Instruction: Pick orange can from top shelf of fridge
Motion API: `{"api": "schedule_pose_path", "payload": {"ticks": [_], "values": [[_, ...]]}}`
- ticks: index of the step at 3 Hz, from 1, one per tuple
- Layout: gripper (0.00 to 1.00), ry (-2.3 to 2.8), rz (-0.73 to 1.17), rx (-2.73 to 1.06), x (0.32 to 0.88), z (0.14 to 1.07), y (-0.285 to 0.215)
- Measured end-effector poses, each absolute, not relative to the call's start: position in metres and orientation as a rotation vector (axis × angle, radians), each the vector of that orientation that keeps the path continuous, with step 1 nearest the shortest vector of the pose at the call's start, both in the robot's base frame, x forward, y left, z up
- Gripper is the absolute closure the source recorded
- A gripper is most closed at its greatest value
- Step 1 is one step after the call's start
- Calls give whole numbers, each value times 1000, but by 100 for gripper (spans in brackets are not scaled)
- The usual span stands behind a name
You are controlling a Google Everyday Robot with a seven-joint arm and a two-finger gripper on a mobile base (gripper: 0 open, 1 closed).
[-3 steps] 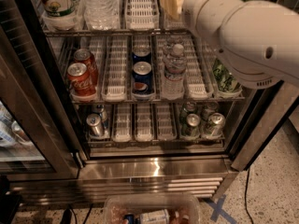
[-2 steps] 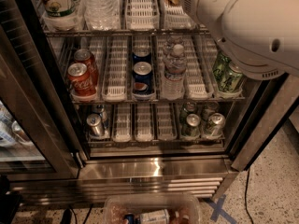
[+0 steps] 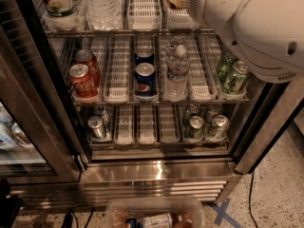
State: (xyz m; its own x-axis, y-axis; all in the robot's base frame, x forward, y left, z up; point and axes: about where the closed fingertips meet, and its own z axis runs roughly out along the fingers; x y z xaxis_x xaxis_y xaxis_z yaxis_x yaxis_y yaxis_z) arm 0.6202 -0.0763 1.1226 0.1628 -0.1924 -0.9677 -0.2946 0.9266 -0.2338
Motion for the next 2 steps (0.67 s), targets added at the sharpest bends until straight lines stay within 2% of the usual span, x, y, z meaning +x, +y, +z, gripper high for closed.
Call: {"api": "schedule_pose_path", "payload": {"ticks": [2], "values": [[100, 1561, 171, -536, 561, 1095, -81]]}}
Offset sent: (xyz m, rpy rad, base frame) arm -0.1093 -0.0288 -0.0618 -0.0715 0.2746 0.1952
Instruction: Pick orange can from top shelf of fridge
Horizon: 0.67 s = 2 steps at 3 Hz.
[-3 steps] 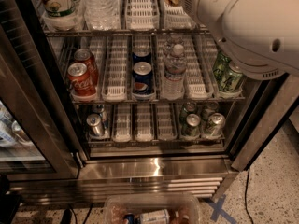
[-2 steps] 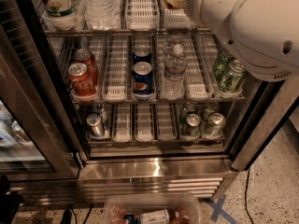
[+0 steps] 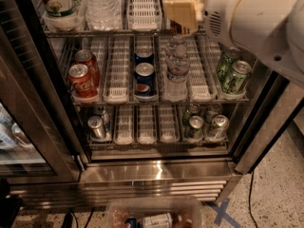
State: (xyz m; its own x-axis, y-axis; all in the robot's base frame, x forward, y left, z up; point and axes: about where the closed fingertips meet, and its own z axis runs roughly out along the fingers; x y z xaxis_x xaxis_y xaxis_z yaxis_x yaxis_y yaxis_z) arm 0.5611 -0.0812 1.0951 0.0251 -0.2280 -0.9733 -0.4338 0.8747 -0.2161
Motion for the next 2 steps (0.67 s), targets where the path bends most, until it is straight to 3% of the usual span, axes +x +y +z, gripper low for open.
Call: {"api": "schedule_pose_path", "payload": {"ticks": [2], "values": [[100, 1616, 250, -705, 529, 1079, -77]]}}
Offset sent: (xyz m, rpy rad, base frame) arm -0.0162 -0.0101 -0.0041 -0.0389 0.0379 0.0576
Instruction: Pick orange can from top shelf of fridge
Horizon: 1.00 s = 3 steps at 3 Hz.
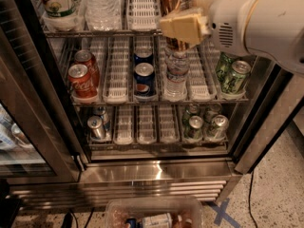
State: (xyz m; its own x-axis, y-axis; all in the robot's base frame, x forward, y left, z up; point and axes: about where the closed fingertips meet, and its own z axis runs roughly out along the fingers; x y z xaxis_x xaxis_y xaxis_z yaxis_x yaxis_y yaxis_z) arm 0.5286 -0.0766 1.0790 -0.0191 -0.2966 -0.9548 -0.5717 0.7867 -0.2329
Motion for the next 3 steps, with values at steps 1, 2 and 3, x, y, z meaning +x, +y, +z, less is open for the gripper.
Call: {"api": "schedule_pose_path", "payload": {"ticks": [1, 2, 3], "values": [[100, 1616, 251, -705, 529, 1079, -77], [100, 1631, 284, -754, 515, 1071, -66], [100, 1674, 375, -854, 475, 1051, -46]]}}
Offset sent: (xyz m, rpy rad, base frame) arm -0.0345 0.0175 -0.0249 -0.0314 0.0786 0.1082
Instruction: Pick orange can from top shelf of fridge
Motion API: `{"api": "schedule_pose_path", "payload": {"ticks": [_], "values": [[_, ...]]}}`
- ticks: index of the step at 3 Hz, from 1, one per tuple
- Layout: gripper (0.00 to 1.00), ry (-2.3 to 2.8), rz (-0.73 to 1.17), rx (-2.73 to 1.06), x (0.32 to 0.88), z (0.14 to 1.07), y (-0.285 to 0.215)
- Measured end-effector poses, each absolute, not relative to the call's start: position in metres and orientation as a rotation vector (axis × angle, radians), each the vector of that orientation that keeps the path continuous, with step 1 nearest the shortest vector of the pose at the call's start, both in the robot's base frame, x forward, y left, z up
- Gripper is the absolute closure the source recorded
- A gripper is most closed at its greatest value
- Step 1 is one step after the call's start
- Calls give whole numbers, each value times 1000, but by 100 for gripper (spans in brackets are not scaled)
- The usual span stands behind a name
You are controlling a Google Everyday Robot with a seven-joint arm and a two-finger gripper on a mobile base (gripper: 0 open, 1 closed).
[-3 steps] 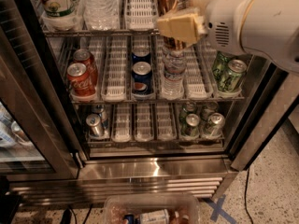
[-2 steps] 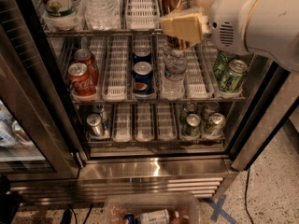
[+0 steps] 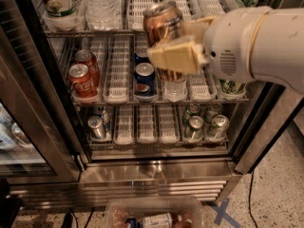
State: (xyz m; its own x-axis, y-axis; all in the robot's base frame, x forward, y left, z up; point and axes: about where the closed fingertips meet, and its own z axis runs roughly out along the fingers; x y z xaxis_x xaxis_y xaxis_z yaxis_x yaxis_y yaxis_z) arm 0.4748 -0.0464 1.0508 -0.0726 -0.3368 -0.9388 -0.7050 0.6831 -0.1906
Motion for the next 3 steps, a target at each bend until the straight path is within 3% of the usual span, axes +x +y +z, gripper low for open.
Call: {"api": "schedule_pose_path", "payload": {"ticks": [2, 3], "values": [[100, 1655, 644, -1102, 394, 1033, 2], [100, 1651, 659, -1124, 387, 1034, 6]]}}
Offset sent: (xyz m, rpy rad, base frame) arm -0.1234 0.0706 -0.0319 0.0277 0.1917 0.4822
